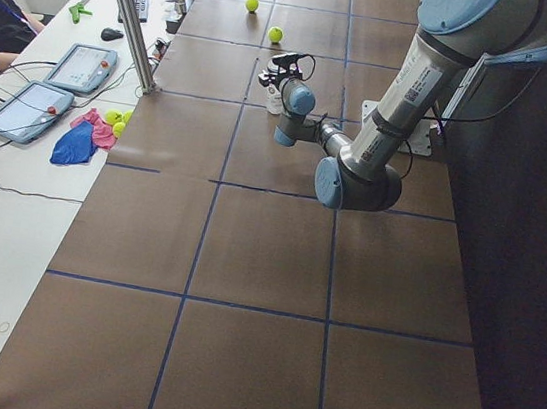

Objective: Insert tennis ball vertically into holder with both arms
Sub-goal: 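Reach the right gripper to the nearer tennis ball and grasp it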

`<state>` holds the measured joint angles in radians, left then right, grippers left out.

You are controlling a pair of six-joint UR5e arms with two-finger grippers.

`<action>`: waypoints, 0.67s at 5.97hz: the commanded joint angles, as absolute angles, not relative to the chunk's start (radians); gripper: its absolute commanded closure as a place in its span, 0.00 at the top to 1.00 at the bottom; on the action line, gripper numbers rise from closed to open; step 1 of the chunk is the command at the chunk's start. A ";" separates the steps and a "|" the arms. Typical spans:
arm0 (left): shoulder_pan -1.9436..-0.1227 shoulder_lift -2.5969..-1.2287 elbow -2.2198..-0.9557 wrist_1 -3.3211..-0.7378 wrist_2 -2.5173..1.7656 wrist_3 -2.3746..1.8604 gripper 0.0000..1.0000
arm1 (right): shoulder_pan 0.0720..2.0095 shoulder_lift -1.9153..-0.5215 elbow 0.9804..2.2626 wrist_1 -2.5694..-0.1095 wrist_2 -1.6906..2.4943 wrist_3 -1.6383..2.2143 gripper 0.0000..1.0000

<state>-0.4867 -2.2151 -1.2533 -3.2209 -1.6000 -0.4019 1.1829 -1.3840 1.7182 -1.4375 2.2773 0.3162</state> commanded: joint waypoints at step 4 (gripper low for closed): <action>-0.488 -2.214 -1.253 -3.220 -1.600 -0.400 0.95 | 0.970 -1.347 1.671 -1.338 2.137 0.394 1.00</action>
<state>-0.4866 -2.2146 -1.2537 -3.2199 -1.5999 -0.4004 1.0012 -1.3470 1.6819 -1.3405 2.1626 0.3922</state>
